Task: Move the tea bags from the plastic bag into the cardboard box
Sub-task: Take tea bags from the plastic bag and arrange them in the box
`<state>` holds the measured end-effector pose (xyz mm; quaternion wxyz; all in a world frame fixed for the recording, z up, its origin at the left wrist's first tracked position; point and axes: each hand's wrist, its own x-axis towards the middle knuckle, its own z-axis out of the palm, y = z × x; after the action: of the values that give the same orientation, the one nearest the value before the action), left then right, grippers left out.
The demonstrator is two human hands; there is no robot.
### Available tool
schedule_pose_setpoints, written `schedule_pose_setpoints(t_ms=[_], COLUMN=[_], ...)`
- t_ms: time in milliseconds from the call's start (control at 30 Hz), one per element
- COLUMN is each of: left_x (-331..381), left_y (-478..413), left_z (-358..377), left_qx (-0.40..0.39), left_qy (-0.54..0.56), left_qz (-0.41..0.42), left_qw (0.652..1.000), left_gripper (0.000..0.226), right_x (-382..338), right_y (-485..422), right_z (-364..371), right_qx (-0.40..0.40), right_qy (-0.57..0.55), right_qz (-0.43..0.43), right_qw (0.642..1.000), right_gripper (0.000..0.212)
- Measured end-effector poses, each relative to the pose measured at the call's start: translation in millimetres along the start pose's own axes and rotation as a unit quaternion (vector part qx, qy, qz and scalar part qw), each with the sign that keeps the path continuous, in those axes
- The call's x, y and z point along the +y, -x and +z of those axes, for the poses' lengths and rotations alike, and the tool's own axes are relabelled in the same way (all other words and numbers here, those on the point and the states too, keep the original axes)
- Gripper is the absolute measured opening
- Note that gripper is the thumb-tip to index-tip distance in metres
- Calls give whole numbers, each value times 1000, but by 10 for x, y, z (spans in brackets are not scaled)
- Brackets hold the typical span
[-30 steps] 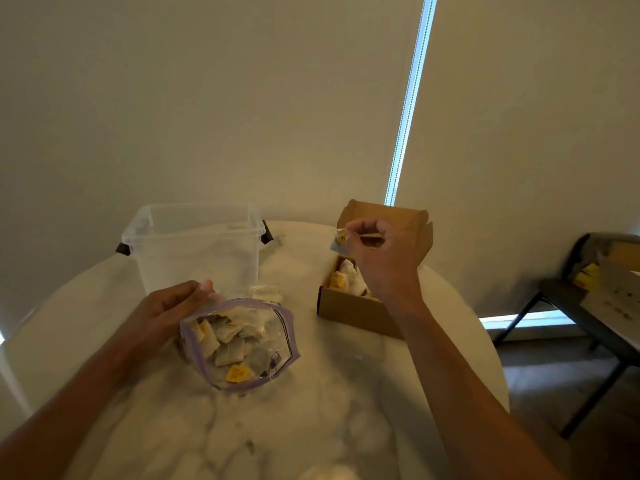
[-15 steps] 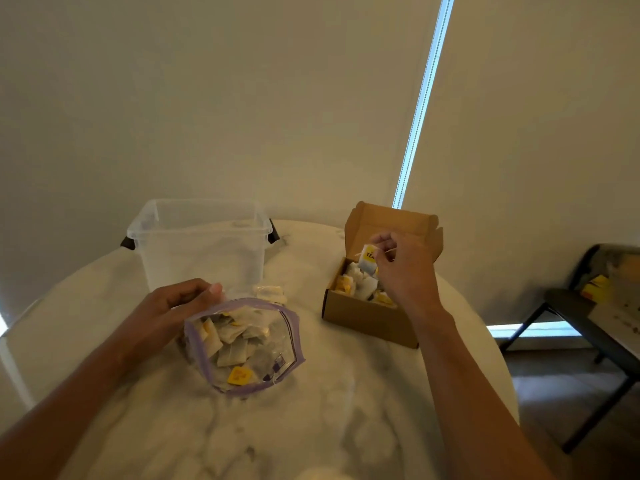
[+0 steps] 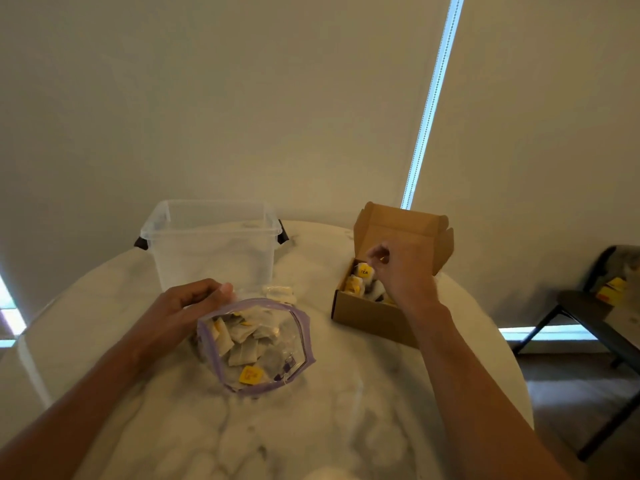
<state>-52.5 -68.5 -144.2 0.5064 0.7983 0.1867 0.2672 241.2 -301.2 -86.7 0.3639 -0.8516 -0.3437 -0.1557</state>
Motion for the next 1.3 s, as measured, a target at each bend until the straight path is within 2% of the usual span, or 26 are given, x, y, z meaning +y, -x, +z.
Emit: schedule_pose_setpoints(t_ms=[67, 133, 233, 300, 367, 433, 500, 567, 667, 767, 833, 933, 1167, 1300], left_x=[20, 42, 38, 22, 23, 36, 47, 51, 51, 60, 68, 87, 47, 25], left_y=[14, 22, 15, 12, 17, 22, 19, 7, -2, 11, 25, 33, 15, 10], left_z=[3, 19, -2, -20, -24, -18, -10, -9, -8, -6, 2, 11, 3, 0], left_qx=[-1, -6, -7, -8, -10, -12, -14, -14, -10, -10, -10, -9, -17, -20], left_qy=[8, 17, 10, 13, 15, 8, 1, -5, -14, -15, -7, -3, -21, -24], left_qz=[-7, -11, -3, 1, 2, 4, 3, 2, 1, 2, 1, -4, -6, -2], left_qw=[1000, 1000, 1000, 1000, 1000, 1000, 1000, 1000, 1000, 1000, 1000, 1000, 1000, 999], left_gripper=[44, 42, 45, 50, 52, 45, 41, 42, 43, 44, 44, 43, 43, 43], right_x=[-106, -286, -608, -810, -966, -1059, -1118, -1143, -1170, -1159, -1148, -1140, -1084, -1168], right_y=[69, 218, 508, 695, 838, 949, 1026, 1063, 1115, 1168, 1177, 1137, 1109, 1190], right_z=[-46, -88, -128, -162, -188, -168, -78, 78, 350, 538, 559, 448, 189, 260], right_qx=[22, -12, -137, -236, -324, -367, -359, -324, -289, -251, -256, -280, -345, -323], right_qy=[-22, -71, -154, -189, -197, -188, -173, -111, 27, 83, 78, 44, -27, -24], right_qz=[-53, -105, -189, -214, -223, -249, -280, -320, -368, -374, -362, -350, -264, -250], right_qw=[998, 992, 960, 929, 898, 876, 873, 883, 883, 889, 893, 893, 900, 913], right_gripper=[9, 17, 18, 17, 17, 15, 14, 16, 28, 39, 42, 30, 17, 37])
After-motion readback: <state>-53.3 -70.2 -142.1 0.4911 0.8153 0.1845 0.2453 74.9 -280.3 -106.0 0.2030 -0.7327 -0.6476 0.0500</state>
